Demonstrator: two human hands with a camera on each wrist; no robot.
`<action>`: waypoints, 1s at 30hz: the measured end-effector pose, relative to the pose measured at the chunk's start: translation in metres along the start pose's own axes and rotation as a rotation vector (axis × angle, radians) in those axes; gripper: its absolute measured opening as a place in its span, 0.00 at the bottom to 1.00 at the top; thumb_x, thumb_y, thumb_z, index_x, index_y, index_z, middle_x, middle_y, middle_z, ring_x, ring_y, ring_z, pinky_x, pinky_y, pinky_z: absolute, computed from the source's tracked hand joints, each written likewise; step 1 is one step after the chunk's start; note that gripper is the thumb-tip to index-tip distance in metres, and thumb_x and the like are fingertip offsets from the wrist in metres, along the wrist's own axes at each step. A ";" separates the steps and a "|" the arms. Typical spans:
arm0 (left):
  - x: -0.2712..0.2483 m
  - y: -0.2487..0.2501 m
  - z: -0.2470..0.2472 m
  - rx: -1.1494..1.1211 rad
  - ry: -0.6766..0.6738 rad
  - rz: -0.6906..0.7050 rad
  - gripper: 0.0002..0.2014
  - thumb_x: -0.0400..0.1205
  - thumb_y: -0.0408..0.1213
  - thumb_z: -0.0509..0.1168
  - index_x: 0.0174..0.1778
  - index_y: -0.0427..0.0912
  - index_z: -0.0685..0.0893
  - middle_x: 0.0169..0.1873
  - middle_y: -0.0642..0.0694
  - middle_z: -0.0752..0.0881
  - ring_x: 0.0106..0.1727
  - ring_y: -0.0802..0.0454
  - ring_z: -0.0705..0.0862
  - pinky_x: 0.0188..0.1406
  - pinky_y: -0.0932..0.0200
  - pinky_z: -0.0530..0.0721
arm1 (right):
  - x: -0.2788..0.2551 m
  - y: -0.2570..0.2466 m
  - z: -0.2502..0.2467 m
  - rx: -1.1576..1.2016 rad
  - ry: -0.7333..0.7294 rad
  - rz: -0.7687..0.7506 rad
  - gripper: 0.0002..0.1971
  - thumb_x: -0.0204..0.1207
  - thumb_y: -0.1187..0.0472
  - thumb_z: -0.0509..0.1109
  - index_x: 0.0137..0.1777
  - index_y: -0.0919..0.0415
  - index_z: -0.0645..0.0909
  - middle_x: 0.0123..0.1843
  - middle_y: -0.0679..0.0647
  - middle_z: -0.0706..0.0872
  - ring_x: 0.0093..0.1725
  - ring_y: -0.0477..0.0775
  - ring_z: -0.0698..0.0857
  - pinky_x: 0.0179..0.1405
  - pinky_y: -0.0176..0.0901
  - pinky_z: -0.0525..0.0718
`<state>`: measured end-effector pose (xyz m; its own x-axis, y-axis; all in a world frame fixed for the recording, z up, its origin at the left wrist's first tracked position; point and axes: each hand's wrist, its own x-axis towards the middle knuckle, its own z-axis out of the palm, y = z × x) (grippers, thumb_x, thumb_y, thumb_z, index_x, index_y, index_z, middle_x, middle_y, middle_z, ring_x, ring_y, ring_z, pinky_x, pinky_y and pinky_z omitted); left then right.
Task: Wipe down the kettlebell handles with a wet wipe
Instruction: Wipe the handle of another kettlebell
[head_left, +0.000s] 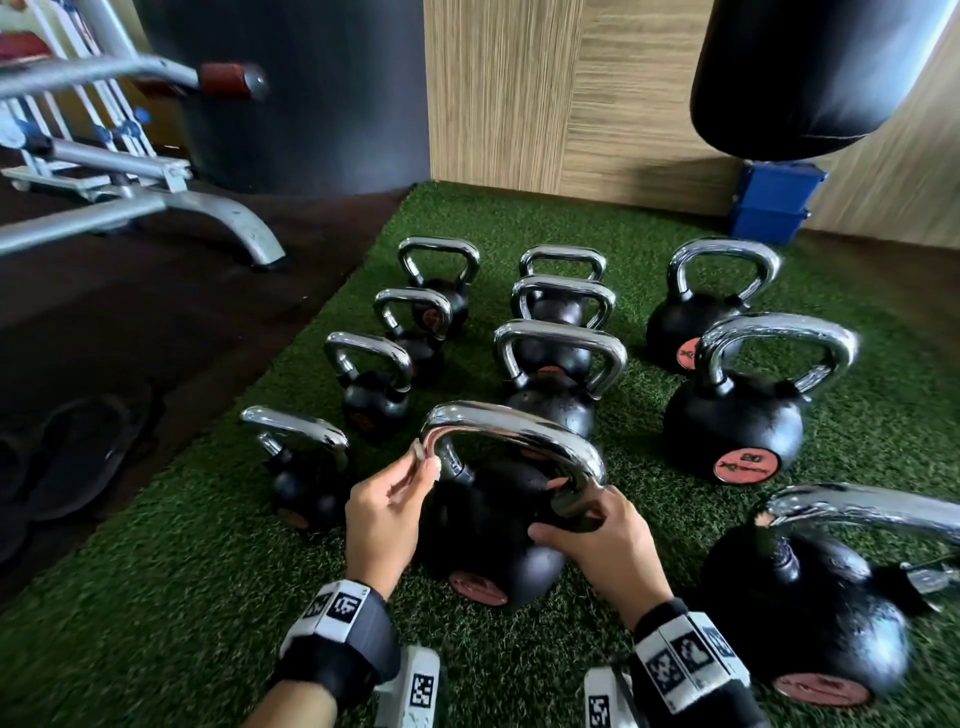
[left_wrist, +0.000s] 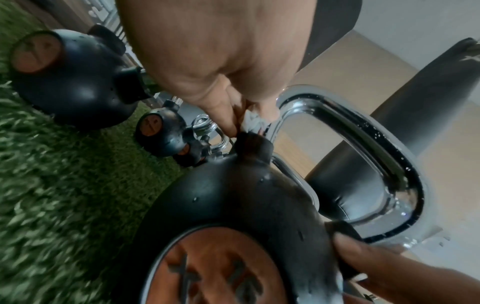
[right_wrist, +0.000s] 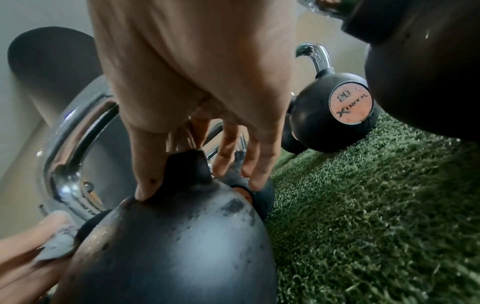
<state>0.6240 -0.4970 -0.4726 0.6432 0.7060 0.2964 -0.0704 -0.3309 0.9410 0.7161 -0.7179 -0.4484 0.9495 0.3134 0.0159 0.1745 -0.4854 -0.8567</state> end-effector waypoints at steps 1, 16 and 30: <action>0.005 0.002 0.001 0.030 0.002 0.009 0.19 0.81 0.40 0.76 0.66 0.36 0.89 0.41 0.67 0.91 0.46 0.74 0.90 0.47 0.79 0.84 | -0.005 0.000 -0.004 -0.036 -0.005 -0.014 0.18 0.55 0.50 0.90 0.40 0.47 0.85 0.46 0.45 0.87 0.47 0.42 0.86 0.47 0.42 0.83; 0.056 0.042 0.053 0.064 -0.434 -0.164 0.11 0.83 0.43 0.70 0.36 0.57 0.92 0.41 0.47 0.92 0.50 0.53 0.91 0.61 0.47 0.90 | -0.006 -0.017 -0.012 -0.218 -0.205 -0.348 0.13 0.74 0.70 0.73 0.49 0.52 0.92 0.48 0.44 0.87 0.47 0.37 0.84 0.48 0.30 0.83; 0.066 0.059 0.062 0.208 -0.248 0.131 0.03 0.80 0.44 0.71 0.42 0.56 0.89 0.32 0.48 0.89 0.33 0.67 0.82 0.41 0.54 0.86 | 0.036 0.000 0.037 -0.116 -0.291 -0.084 0.38 0.78 0.53 0.74 0.86 0.50 0.62 0.84 0.54 0.64 0.84 0.57 0.62 0.86 0.54 0.58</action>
<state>0.7094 -0.5090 -0.4079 0.8067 0.4837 0.3397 -0.0243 -0.5471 0.8367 0.7405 -0.6763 -0.4675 0.8191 0.5683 -0.0779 0.2941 -0.5326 -0.7936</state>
